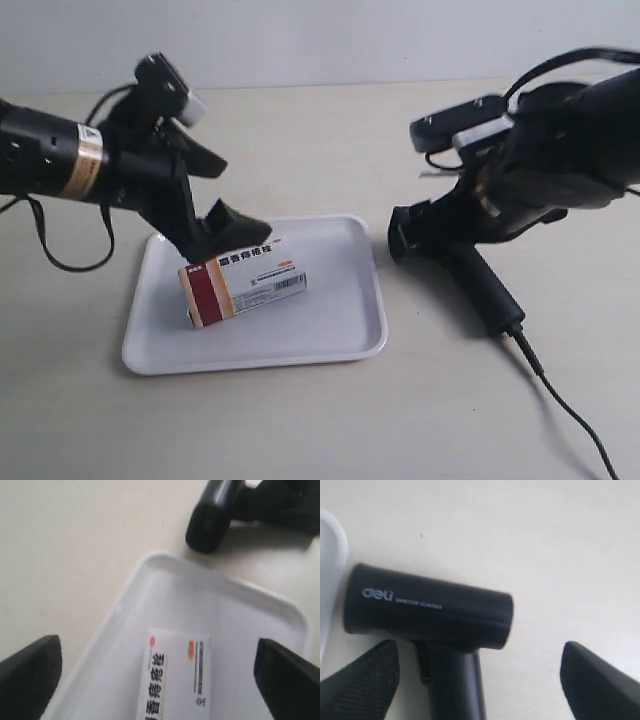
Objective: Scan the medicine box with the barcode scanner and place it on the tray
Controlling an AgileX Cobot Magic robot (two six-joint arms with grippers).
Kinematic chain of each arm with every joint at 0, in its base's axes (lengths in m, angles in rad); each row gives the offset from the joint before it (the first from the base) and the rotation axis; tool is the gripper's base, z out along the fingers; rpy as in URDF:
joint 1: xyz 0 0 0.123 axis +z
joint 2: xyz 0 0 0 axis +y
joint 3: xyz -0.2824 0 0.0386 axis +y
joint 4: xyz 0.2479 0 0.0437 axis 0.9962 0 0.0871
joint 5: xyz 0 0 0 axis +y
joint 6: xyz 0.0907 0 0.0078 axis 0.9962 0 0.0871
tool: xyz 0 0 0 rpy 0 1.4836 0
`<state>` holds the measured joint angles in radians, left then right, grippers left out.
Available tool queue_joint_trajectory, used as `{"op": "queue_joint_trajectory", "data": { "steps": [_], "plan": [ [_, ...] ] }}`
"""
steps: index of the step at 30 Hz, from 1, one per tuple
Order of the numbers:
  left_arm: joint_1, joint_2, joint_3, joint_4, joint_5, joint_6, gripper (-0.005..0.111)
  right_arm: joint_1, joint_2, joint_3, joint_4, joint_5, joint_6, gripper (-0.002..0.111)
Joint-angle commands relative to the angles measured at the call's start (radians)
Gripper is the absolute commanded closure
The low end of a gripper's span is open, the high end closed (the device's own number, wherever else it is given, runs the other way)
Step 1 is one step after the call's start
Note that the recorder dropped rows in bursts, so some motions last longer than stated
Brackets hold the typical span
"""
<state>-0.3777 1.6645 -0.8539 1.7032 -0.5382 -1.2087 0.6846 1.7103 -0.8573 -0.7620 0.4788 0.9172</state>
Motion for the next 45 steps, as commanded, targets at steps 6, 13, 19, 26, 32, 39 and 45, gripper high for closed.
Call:
{"op": "queue_joint_trajectory", "data": {
  "steps": [6,13,19,26,32,39,45],
  "plan": [
    [-0.003,-0.583,0.188,0.018,0.015,-0.279,0.104,0.0,-0.946,0.241,0.095,-0.21,-0.106,0.108],
    [-0.003,-0.925,0.665,-0.653,0.179,0.131,0.104,0.0,-1.284,0.723,0.081,-0.49,-0.104,0.108],
    [-0.003,-1.013,0.768,-0.634,0.179,0.131,0.104,0.0,-1.313,0.751,0.083,-0.473,-0.104,0.108],
    [-0.003,-1.017,0.774,-0.634,0.189,0.136,0.104,0.0,-1.313,0.751,0.083,-0.473,-0.106,0.108],
    [0.118,-1.303,0.832,-0.671,0.252,0.242,0.104,0.0,-1.315,0.751,0.083,-0.473,-0.106,0.108],
    [0.345,-1.61,0.854,-0.676,0.366,0.236,0.104,0.0,-1.315,0.751,0.083,-0.473,-0.106,0.108],
    [0.347,-1.632,0.854,-1.336,0.438,0.766,0.104,0.0,-1.314,0.751,0.083,-0.479,-0.104,0.108]
  ]
}}
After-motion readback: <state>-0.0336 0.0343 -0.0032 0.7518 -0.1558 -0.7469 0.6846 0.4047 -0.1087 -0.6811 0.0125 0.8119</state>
